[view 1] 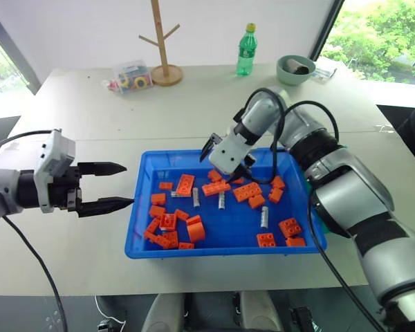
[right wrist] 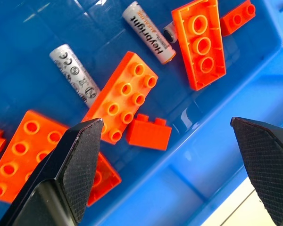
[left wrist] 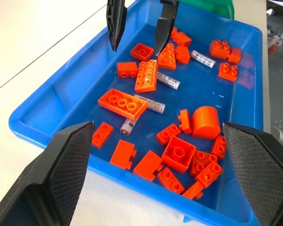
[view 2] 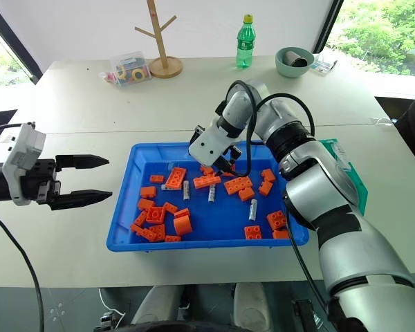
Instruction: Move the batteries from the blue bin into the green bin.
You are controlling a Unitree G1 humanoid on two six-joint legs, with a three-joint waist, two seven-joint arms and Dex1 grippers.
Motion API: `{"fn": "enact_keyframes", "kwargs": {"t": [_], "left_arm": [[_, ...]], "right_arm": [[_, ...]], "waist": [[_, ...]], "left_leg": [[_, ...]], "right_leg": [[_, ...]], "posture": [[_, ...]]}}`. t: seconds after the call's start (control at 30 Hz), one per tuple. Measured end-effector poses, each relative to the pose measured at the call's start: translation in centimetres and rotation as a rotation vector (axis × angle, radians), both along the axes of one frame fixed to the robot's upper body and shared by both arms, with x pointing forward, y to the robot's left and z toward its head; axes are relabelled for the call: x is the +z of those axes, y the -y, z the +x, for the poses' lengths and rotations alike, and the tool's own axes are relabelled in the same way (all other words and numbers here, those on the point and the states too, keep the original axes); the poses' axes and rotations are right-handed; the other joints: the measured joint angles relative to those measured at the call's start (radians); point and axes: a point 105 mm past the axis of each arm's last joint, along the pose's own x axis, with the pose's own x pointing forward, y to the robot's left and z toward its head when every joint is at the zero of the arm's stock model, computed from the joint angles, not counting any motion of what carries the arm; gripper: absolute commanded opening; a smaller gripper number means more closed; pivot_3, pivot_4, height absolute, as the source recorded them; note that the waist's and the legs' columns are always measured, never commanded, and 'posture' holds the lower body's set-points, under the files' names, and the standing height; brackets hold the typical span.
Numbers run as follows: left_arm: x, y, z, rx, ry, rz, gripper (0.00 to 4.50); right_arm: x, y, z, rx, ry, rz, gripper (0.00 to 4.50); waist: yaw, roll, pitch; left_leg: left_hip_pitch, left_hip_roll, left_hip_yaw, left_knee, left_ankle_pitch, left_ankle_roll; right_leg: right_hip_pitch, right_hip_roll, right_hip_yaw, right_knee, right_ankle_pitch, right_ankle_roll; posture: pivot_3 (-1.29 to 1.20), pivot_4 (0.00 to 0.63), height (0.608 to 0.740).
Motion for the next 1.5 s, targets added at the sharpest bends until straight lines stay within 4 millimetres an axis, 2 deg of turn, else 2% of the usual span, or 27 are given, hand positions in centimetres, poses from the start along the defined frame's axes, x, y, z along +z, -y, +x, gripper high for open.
{"fn": "enact_keyframes", "kwargs": {"t": [0.23,0.5,0.7,1.03,1.27,1.37,1.5], "left_arm": [[0.5,0.3,0.3,-0.003,0.026,-0.015,4.50],[0.6,0.4,0.3,0.001,0.028,-0.026,4.50],[-0.2,0.2,-0.2,0.007,-0.004,-0.019,4.50],[0.2,0.0,-0.3,0.027,0.017,-0.027,4.50],[0.3,0.0,-0.2,0.041,0.028,-0.027,4.50],[0.3,0.1,-0.2,0.041,0.030,-0.029,4.50],[0.4,0.2,-0.2,0.044,0.035,-0.036,4.50]], "right_arm": [[-0.1,-3.8,0.0,0.118,0.136,0.067,4.45],[-1.1,-6.0,-0.3,0.208,0.213,0.060,4.45],[-2.2,-6.6,-0.4,0.235,0.228,0.049,4.45],[-3.9,-7.0,-0.2,0.240,0.247,0.026,4.45],[-4.2,-7.3,-0.4,0.274,0.264,0.029,4.45],[-4.5,-7.2,-0.6,0.289,0.265,0.018,3.62],[-5.2,-6.8,-0.7,0.294,0.249,-0.001,1.62]], "waist": [[-0.001,0.000,0.000],[-0.001,0.000,0.000],[-0.002,0.000,0.000],[-0.002,0.000,0.000],[-0.003,-0.001,-0.001],[-0.003,-0.002,-0.001],[-0.004,-0.002,-0.001]], "left_leg": [[0.000,0.000,0.004,0.000,0.002,-0.003],[0.000,0.001,0.005,-0.001,0.002,-0.004],[0.000,0.002,0.006,-0.001,0.003,-0.005],[0.000,0.002,0.006,-0.001,0.003,-0.005],[0.001,0.003,0.006,-0.001,0.003,-0.006],[0.003,0.004,0.006,-0.002,0.003,-0.006],[0.004,0.005,0.006,-0.002,0.003,-0.006]], "right_leg": [[-0.006,0.000,0.006,0.008,-0.001,-0.001],[-0.008,0.002,0.008,0.009,-0.001,-0.002],[-0.009,0.003,0.009,0.010,-0.001,-0.002],[-0.011,0.003,0.009,0.011,-0.001,-0.003],[-0.011,0.005,0.009,0.011,-0.001,-0.003],[-0.010,0.005,0.009,0.011,-0.001,-0.004],[-0.009,0.006,0.010,0.011,0.000,-0.005]], "posture": [[0.00,0.150,0.703],[0.00,0.150,0.703],[0.00,0.150,0.703],[0.00,0.150,0.703],[0.00,0.150,0.703],[0.00,0.150,0.703],[0.00,0.150,0.703]]}}
